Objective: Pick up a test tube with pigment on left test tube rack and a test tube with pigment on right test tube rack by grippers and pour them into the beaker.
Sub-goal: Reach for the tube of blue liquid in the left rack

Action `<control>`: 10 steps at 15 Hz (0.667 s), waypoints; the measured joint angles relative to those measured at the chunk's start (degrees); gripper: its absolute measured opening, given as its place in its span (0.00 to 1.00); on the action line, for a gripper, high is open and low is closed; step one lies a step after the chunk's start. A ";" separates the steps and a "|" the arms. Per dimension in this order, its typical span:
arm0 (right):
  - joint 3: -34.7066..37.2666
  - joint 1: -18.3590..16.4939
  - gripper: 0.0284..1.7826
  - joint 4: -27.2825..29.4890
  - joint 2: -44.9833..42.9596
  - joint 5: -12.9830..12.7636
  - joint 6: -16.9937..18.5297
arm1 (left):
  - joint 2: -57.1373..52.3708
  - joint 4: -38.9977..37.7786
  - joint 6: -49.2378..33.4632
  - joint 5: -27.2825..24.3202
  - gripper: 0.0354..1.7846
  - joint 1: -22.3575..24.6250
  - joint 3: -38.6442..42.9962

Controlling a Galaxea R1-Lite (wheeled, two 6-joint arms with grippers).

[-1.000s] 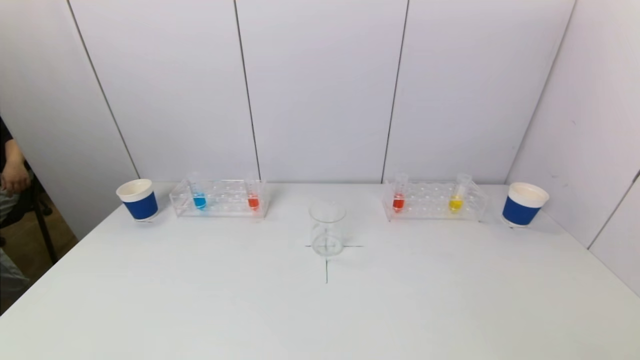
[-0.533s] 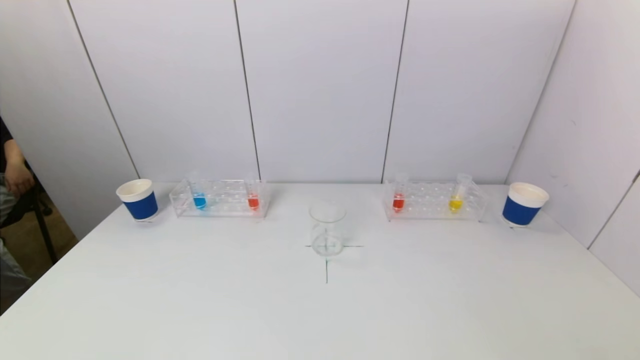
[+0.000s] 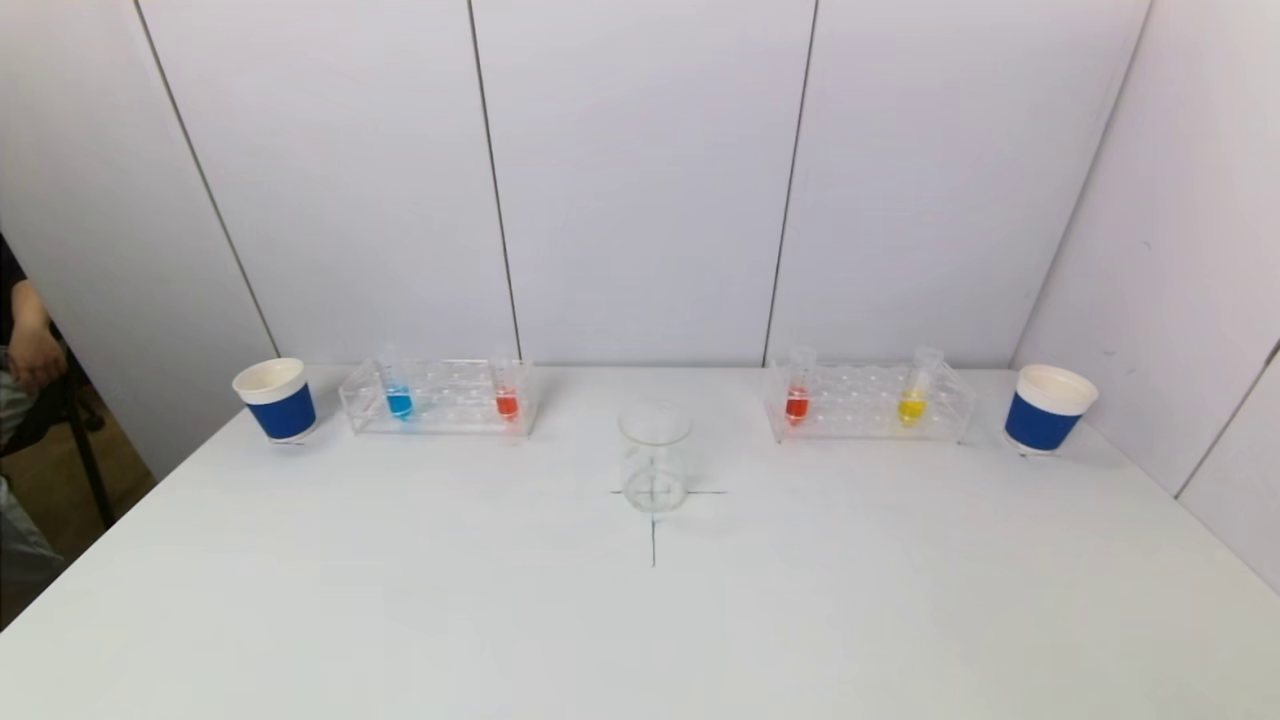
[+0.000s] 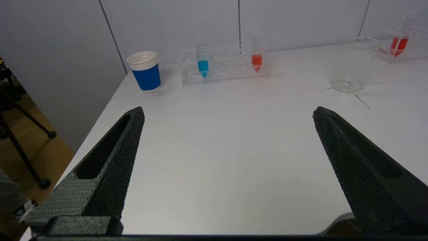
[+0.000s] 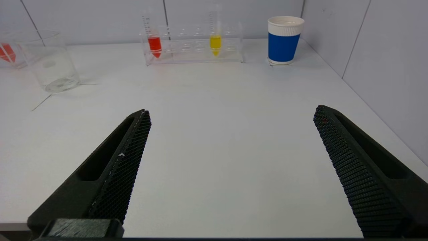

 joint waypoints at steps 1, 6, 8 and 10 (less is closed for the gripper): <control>0.00 0.00 0.99 0.01 0.00 0.00 0.00 | 2.76 -0.17 -0.33 0.00 0.99 0.00 -2.68; 0.00 -0.02 0.99 0.00 0.00 -0.01 -0.02 | 17.12 -4.83 -1.35 0.16 0.99 0.02 -13.81; 0.00 0.00 0.99 0.00 0.00 0.00 -0.02 | 22.74 -7.09 -1.38 0.30 0.99 0.05 -17.25; 0.00 0.00 0.99 0.00 0.00 -0.01 -0.02 | 27.56 -9.07 -1.38 0.48 0.99 0.06 -19.74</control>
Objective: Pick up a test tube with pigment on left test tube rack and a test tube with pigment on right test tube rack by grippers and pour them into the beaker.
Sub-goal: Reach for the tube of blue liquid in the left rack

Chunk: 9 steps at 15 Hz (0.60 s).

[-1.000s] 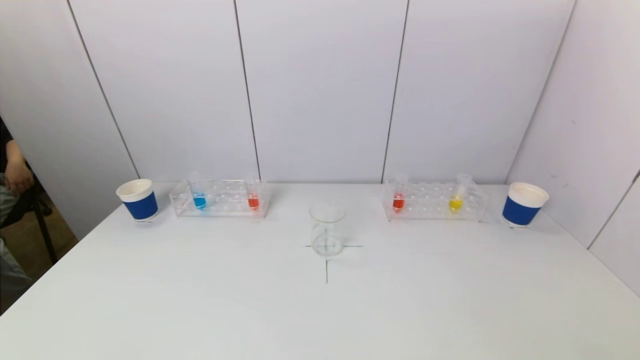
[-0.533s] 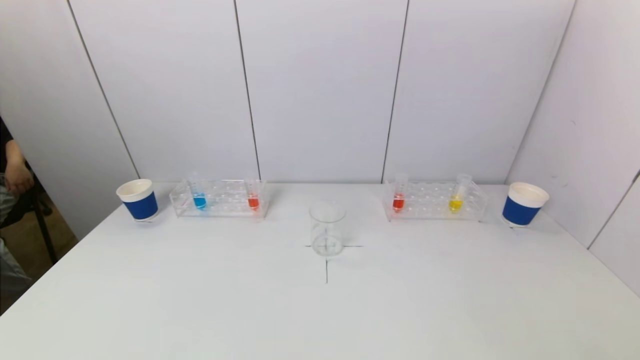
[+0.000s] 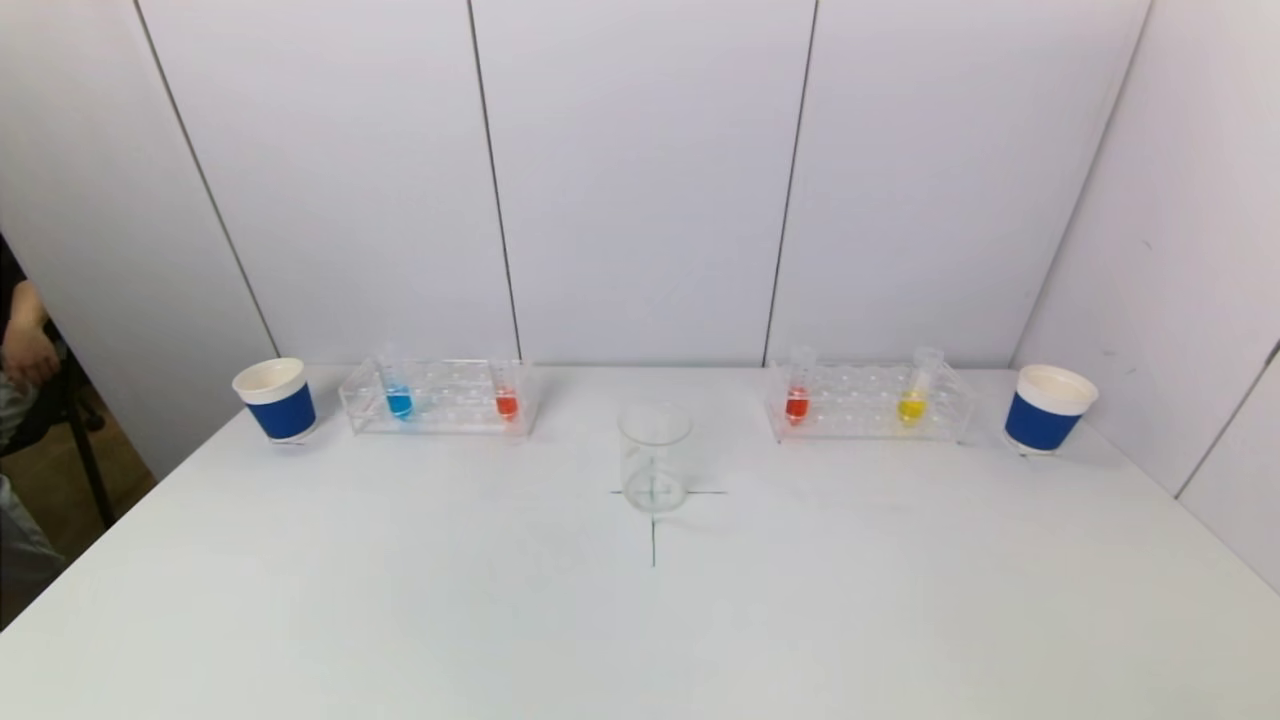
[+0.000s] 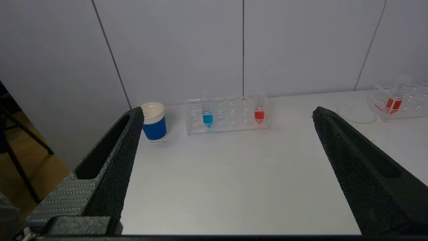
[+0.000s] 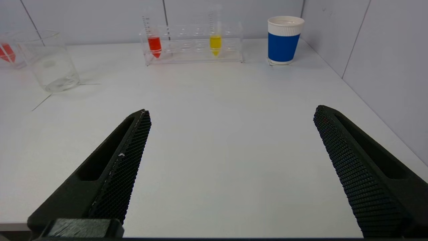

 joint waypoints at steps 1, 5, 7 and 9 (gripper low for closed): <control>0.00 0.00 0.99 0.00 0.00 0.01 0.02 | 2.47 -1.17 0.02 0.16 0.99 0.02 -0.88; 0.00 0.00 0.99 0.00 0.00 0.01 0.00 | 11.61 -8.57 0.05 0.24 0.99 0.11 -1.24; 0.00 0.00 0.99 0.00 0.00 0.01 0.00 | 16.46 -13.01 0.11 0.24 0.99 0.18 0.00; 0.00 0.00 0.99 0.00 0.00 0.00 0.00 | 20.65 -18.35 0.07 0.10 0.99 0.29 2.62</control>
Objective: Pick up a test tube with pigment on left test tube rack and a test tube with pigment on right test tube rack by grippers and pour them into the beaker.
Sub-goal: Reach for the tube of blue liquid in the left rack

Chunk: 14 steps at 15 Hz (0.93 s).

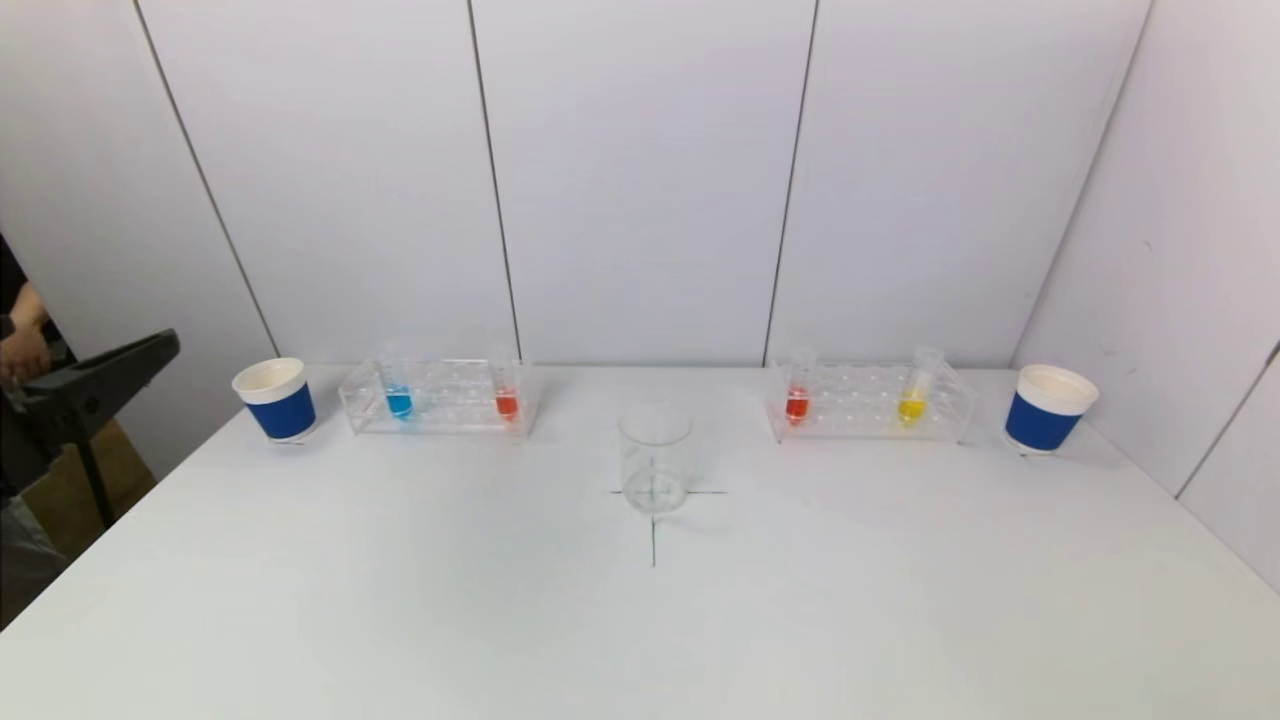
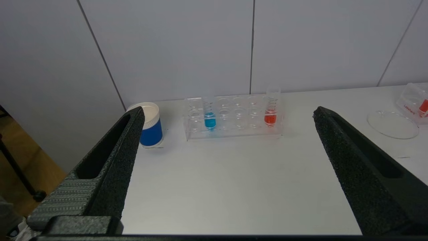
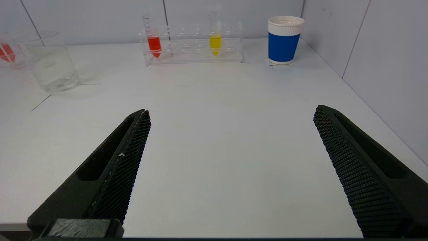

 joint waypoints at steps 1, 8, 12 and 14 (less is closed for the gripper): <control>0.00 0.00 0.99 0.00 0.00 0.01 0.00 | 2.00 -2.99 -0.02 -0.05 0.99 0.04 1.34; 0.00 0.00 0.99 0.00 0.00 0.01 0.00 | 21.80 -27.49 -0.30 -5.40 0.99 4.39 8.33; 0.00 0.00 0.99 0.00 0.00 0.01 0.02 | 35.35 -40.17 -0.35 -10.86 0.99 8.66 9.01; 0.00 0.00 0.99 0.00 0.00 0.01 0.00 | 42.22 -46.73 -0.33 -12.01 0.99 9.62 8.90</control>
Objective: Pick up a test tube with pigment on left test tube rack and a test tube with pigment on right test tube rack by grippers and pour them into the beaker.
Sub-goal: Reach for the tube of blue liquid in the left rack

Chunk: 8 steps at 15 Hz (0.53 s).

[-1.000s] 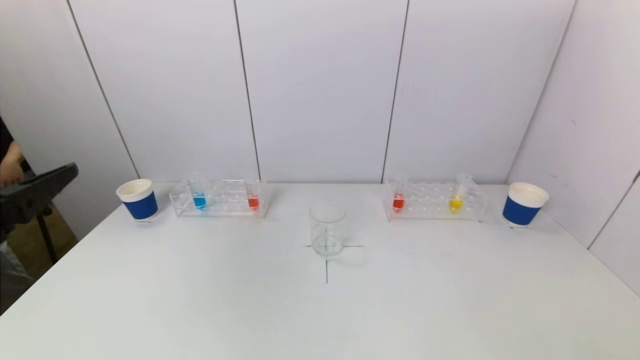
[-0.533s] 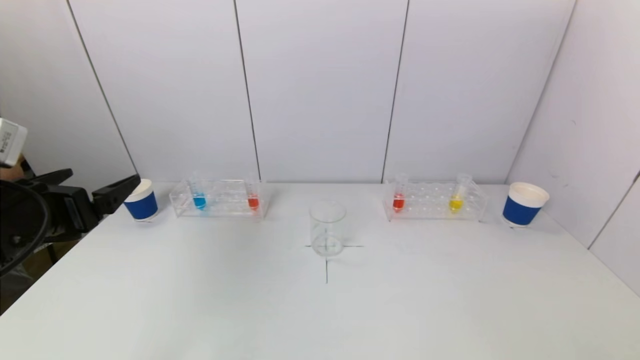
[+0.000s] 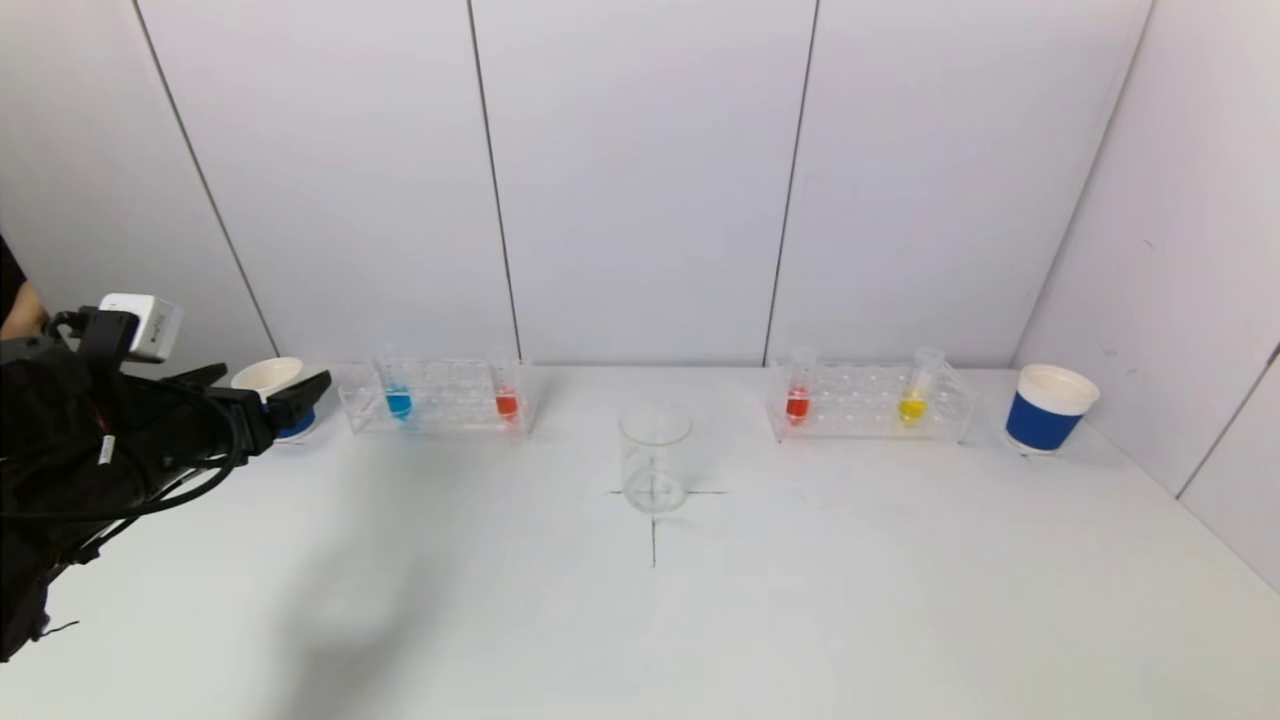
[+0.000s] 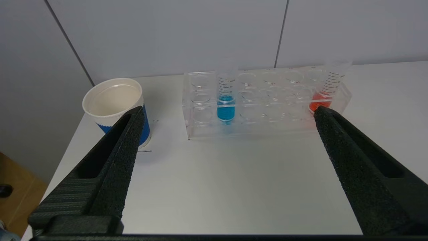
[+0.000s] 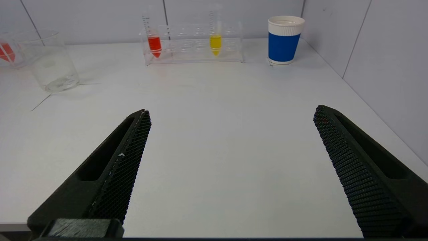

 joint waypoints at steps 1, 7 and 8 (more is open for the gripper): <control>0.00 0.00 0.99 0.00 0.00 0.00 0.02 | 3.75 -4.07 0.06 -0.44 0.99 0.23 -0.13; 0.00 0.00 0.99 0.00 0.00 0.00 0.02 | 22.53 -21.55 0.17 -1.77 0.99 0.48 -4.24; 0.00 0.00 0.99 0.00 0.00 0.02 0.00 | 24.48 -21.66 0.13 -1.77 0.99 0.41 -5.79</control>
